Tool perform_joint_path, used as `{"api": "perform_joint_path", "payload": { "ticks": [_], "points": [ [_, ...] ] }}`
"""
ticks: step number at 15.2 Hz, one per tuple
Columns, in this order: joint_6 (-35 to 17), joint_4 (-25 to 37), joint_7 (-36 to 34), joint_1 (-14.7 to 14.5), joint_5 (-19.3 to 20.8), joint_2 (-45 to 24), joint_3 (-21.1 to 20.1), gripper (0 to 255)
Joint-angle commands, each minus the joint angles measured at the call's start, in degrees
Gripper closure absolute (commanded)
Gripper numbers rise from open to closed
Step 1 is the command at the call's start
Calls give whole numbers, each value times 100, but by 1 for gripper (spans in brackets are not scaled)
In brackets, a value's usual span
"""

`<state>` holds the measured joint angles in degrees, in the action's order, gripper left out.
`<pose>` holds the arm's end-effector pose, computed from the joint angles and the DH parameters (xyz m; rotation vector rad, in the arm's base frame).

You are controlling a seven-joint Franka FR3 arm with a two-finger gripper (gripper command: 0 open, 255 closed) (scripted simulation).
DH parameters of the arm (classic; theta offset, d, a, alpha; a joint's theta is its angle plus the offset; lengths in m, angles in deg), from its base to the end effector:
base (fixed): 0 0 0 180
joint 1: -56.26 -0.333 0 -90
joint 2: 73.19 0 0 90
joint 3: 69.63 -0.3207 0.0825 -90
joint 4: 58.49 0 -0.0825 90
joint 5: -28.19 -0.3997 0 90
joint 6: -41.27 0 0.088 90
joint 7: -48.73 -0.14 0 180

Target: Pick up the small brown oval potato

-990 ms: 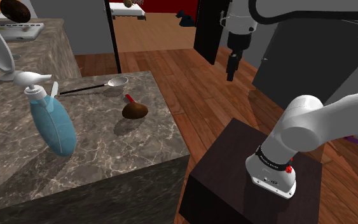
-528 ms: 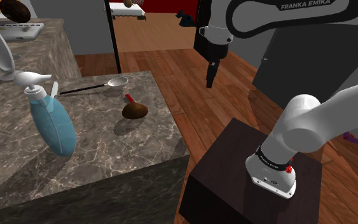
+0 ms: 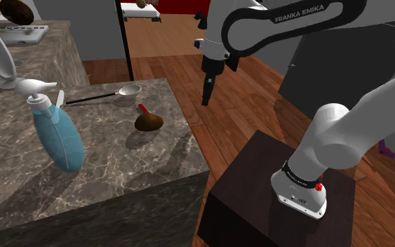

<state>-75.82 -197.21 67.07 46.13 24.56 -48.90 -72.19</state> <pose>0.4240 0.1011 0.4332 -3.0038 -0.7838 -0.0748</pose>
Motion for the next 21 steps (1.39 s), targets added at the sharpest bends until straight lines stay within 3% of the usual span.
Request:
{"api": "perform_joint_path", "payload": {
  "ticks": [1,15,21],
  "points": [
    [-284,130,149,-132,-131,-273,-38,0],
    [-1848,1418,1284,-898,-993,-2251,-444,0],
    [-2294,1190,1386,-912,-1064,-2474,-460,0]
  ]
}}
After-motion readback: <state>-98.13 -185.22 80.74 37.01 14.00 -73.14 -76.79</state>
